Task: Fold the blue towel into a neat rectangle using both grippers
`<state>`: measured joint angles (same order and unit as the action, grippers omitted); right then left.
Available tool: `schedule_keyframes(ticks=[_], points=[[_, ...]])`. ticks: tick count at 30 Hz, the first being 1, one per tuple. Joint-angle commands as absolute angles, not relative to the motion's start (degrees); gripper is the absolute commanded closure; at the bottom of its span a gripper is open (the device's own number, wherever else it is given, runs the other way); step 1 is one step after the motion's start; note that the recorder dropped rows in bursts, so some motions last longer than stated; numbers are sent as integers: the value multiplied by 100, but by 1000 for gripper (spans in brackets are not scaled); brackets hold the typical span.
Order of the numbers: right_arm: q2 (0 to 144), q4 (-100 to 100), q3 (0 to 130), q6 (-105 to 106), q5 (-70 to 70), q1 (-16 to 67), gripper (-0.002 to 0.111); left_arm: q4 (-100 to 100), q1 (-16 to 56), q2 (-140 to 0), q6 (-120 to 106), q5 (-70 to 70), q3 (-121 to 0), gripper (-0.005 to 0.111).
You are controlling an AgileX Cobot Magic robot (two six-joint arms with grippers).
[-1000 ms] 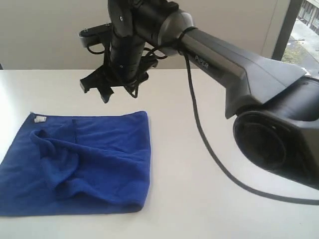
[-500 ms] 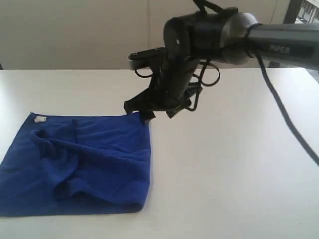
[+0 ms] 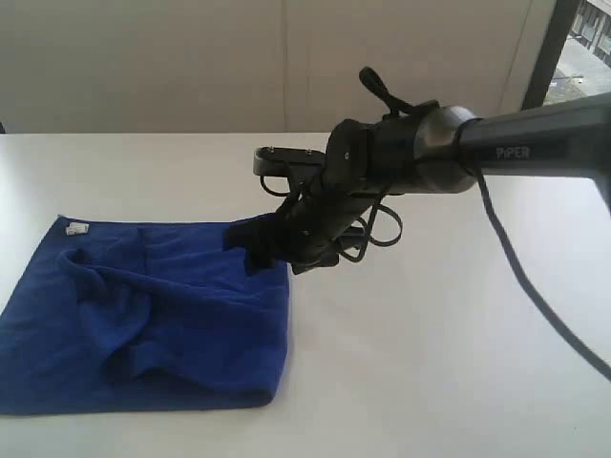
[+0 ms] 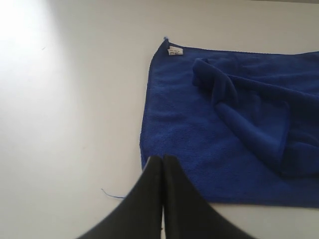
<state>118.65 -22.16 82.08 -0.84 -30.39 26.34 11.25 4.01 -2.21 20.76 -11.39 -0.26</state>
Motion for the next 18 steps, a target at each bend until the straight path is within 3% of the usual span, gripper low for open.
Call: schedule_keyframes(ticks=[1,4,6,8,12,18], points=[[11984,-2335,8158,197,-2809,2765,53,1115,416,-235,2076,-1110,0,107],[11892,-2370,8158,261,-2507,2864,54,1115,416,-235,2076,-1110,0,107],[11906,-2444,8158,282,-2513,2944,64,1115,416,-235,2076,-1110,0,107],[12007,-2499,8158,390,-2498,3027,84,1115,416,-235,2076,-1110,0,107],[12124,-2577,8158,423,-2516,3035,108,1115,416,-235,2076,-1110,0,107],[12364,-2524,8158,423,-2608,3024,108,1115,416,-235,2076,-1110,0,107]])
